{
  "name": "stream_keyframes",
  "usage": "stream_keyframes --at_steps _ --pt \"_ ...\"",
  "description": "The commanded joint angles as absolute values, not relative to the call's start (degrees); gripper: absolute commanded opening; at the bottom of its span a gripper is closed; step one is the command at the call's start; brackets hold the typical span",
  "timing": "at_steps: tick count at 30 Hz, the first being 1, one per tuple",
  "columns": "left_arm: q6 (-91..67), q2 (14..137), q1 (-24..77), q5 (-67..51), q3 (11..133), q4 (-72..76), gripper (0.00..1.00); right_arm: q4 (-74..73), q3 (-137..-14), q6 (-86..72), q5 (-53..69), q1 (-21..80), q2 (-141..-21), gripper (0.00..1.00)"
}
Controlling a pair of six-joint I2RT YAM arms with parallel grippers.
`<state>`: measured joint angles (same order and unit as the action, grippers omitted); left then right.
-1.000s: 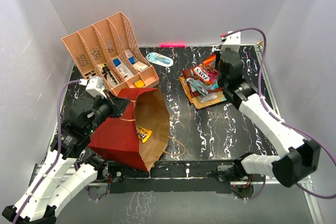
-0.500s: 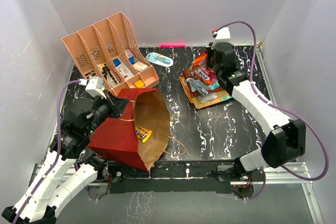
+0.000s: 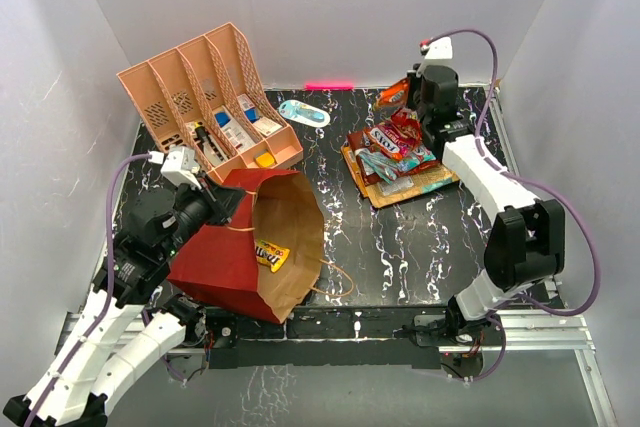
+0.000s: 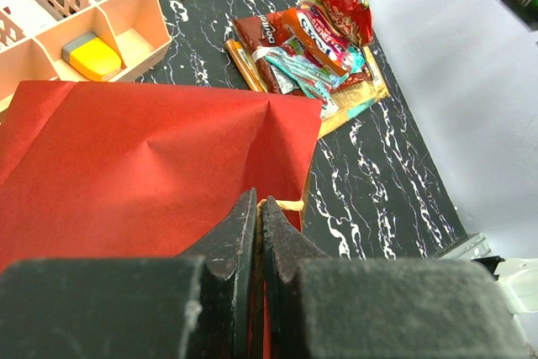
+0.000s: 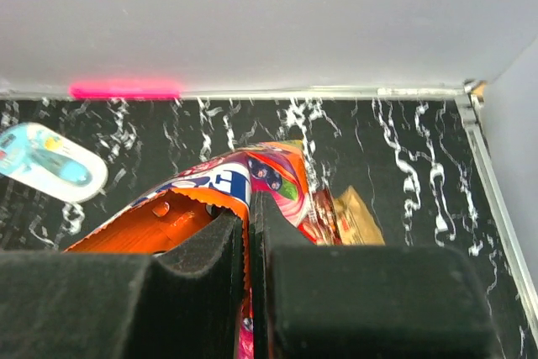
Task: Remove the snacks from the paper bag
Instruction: Place the snack at the center of the board.
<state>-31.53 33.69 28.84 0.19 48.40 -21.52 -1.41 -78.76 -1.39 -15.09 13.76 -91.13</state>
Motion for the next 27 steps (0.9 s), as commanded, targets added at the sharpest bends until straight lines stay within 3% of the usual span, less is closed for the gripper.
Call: stream_keyframes --at_steps 1,8,20,23,25,27 --pt "-31.14 32.52 28.78 1.68 49.33 -22.94 0.00 8.75 -67.58 -1.63 -17.10 13.62 -88.52 0.08" --pt "-31.03 31.78 28.82 1.90 49.51 -24.35 0.00 26.79 -42.72 0.49 -19.18 12.69 -84.39 0.08" --pt "-32.75 32.15 28.74 1.05 49.47 -23.37 0.00 27.14 -45.85 2.52 -12.09 10.02 -89.90 0.08" --pt "-33.02 32.17 28.73 0.98 49.12 -23.15 0.00 24.56 -46.63 1.94 -9.57 9.98 -88.81 0.24" --pt "-33.20 32.24 28.76 0.84 48.89 -22.91 0.00 20.70 -47.64 1.23 -8.62 10.07 -87.71 0.45" --pt "-33.49 32.38 28.75 0.43 48.52 -22.54 0.00 16.78 -49.12 0.77 -7.54 10.04 -86.20 0.60"
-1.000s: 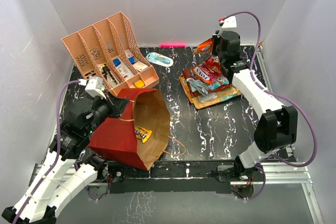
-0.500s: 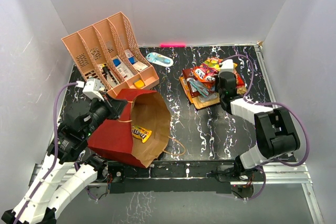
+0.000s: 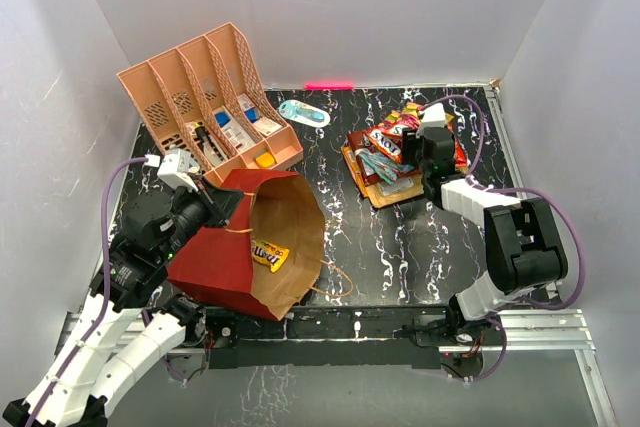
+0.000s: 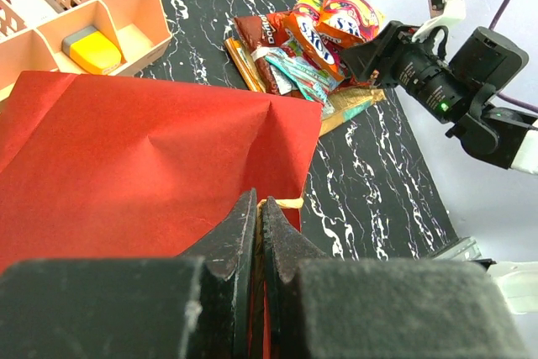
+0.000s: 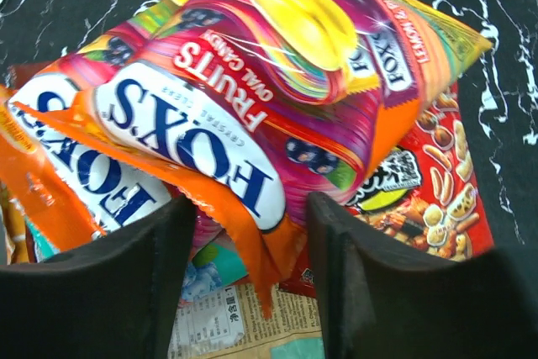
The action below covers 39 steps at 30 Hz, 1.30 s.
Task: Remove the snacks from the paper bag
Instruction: Place the snack at the center of the board, then take out the snack from the paper bag.
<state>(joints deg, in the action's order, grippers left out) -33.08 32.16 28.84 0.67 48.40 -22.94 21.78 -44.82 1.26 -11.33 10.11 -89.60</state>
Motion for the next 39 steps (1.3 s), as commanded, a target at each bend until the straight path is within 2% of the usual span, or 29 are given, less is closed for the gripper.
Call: stream_keyframes --at_steps 1,4,10,17,19,21,26,31,39 --pt "-33.62 32.46 28.77 0.24 48.31 -22.39 0.00 14.92 -49.61 0.38 -7.39 10.00 -85.21 0.64" --pt "-33.83 32.69 28.74 -0.20 48.13 -22.23 0.00 10.46 -50.47 -0.95 -7.13 10.00 -82.20 0.71" --pt "-34.38 32.61 28.80 -1.13 47.42 -22.99 0.00 3.06 -51.19 -3.96 -3.73 10.03 -75.76 0.76" --pt "-34.41 31.55 28.73 -1.35 47.54 -26.26 0.00 -0.50 -49.06 -4.18 6.44 14.52 -67.14 0.76" --pt "-34.39 30.99 28.73 -1.08 47.55 -27.04 0.00 0.76 -47.01 -0.91 11.93 19.90 -63.97 0.75" --pt "-34.45 30.48 28.81 -0.95 47.55 -27.48 0.00 2.83 -44.51 4.59 16.33 29.89 -60.33 0.75" --pt "-33.75 29.69 28.81 -2.27 47.25 -27.55 0.00 10.89 -35.15 26.58 27.03 50.52 -53.91 0.71" --pt "-33.09 28.55 28.78 -3.07 46.56 -27.23 0.00 10.97 -37.43 40.65 29.09 60.64 -62.03 0.71" --pt "-32.85 28.44 28.74 -4.68 46.39 -26.03 0.00 17.81 -44.64 54.83 27.44 63.43 -83.17 0.75"
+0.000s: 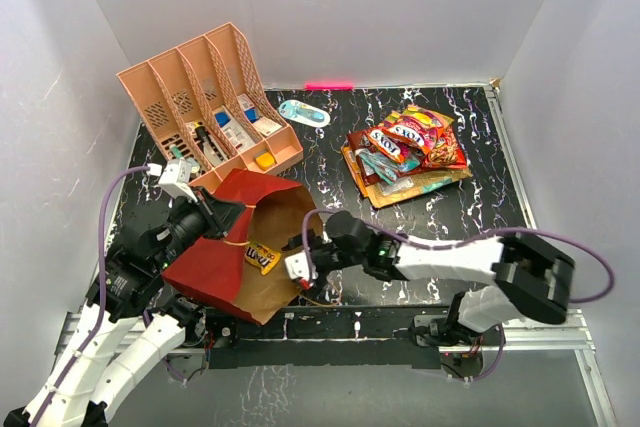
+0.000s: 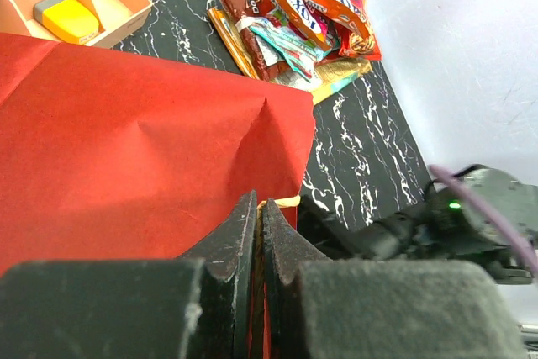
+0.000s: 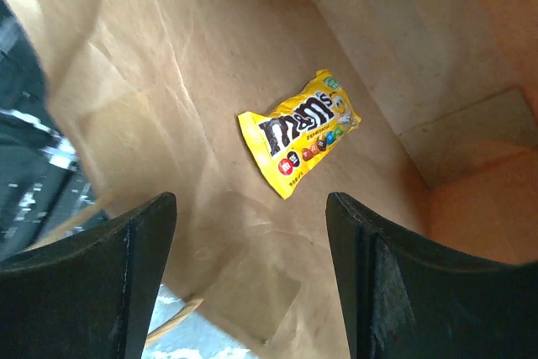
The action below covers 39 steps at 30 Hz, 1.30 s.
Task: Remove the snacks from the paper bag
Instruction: Take out the snack from the paper bag.
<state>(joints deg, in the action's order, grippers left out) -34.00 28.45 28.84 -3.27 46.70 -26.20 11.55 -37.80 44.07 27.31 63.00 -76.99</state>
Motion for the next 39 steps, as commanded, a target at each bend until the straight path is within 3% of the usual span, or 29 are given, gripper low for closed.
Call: stream_keyframes --at_steps 1,16,23,28,34,38,39 --pt "-32.79 28.54 28.76 -4.92 46.55 -25.95 0.00 17.71 -46.09 55.80 27.12 63.45 -85.44 0.75" --pt "-32.46 28.91 28.80 -6.33 46.05 -25.17 0.00 16.58 -52.08 65.13 23.53 65.85 -101.73 0.74" --pt "-32.63 28.58 28.75 -6.32 46.03 -24.94 0.00 37.50 -49.78 60.75 12.29 67.33 -109.40 0.69" --pt "-32.77 27.79 28.75 -6.24 46.21 -25.63 0.00 42.67 -52.06 58.78 7.74 67.37 -114.03 0.55" --pt "-32.95 27.05 28.78 -5.86 46.24 -26.25 0.00 47.71 -52.01 55.06 4.17 67.54 -114.80 0.31" --pt "-32.95 26.56 28.75 -5.12 45.73 -26.65 0.00 48.01 -50.81 54.12 5.68 67.33 -112.85 0.09" --pt "-32.91 26.42 28.78 -4.69 45.66 -26.96 0.00 48.21 -50.24 53.68 5.71 67.32 -111.94 0.08"
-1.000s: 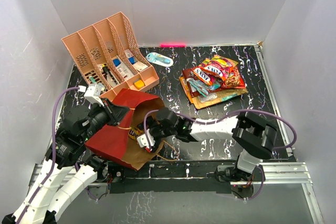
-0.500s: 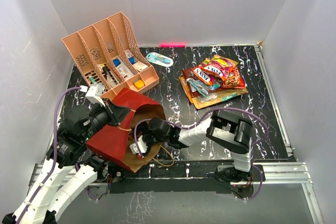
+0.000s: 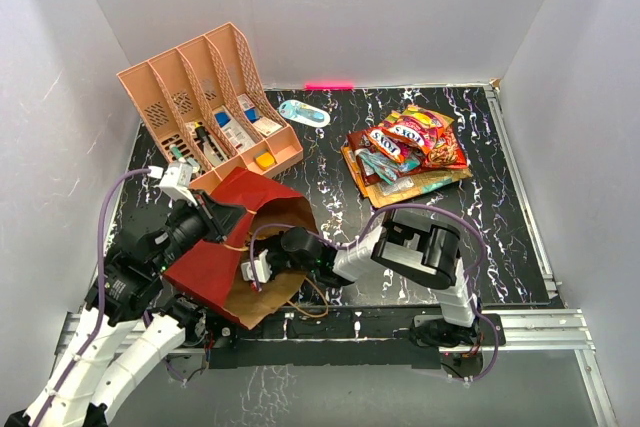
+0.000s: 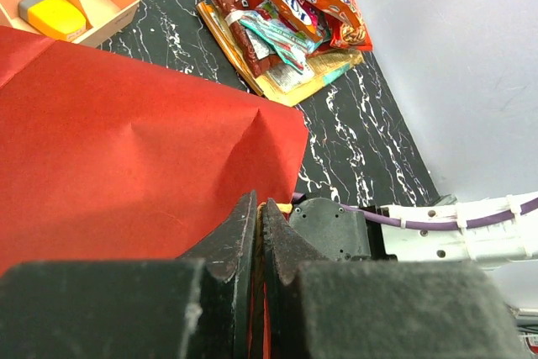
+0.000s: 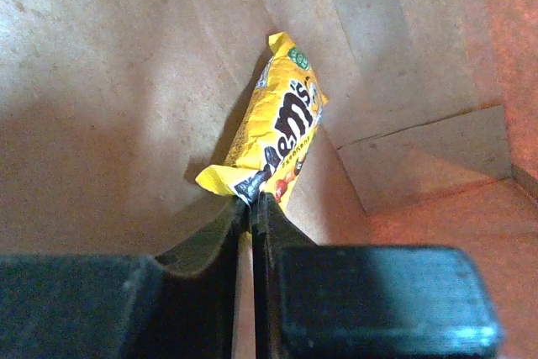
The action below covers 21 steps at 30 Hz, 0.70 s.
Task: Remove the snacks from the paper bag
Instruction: Take out the snack from the paper bag.
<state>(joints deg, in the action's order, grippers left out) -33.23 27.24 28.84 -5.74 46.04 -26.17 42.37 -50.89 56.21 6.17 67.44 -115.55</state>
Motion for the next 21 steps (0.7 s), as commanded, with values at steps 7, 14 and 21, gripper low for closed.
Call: stream_keyframes --at_steps 7,14,21 --pt "-37.30 22.39 28.80 -1.46 41.79 -29.85 0.00 48.50 -45.43 48.81 -1.58 67.01 -105.65 0.08" --pt "-44.38 14.08 28.79 2.62 37.21 -32.56 0.00 46.32 -39.19 44.77 -18.44 65.41 -98.46 0.08" --pt "-44.04 20.89 28.82 0.53 35.81 -23.12 0.00 42.51 -33.74 37.92 -25.36 58.93 -91.46 0.08"
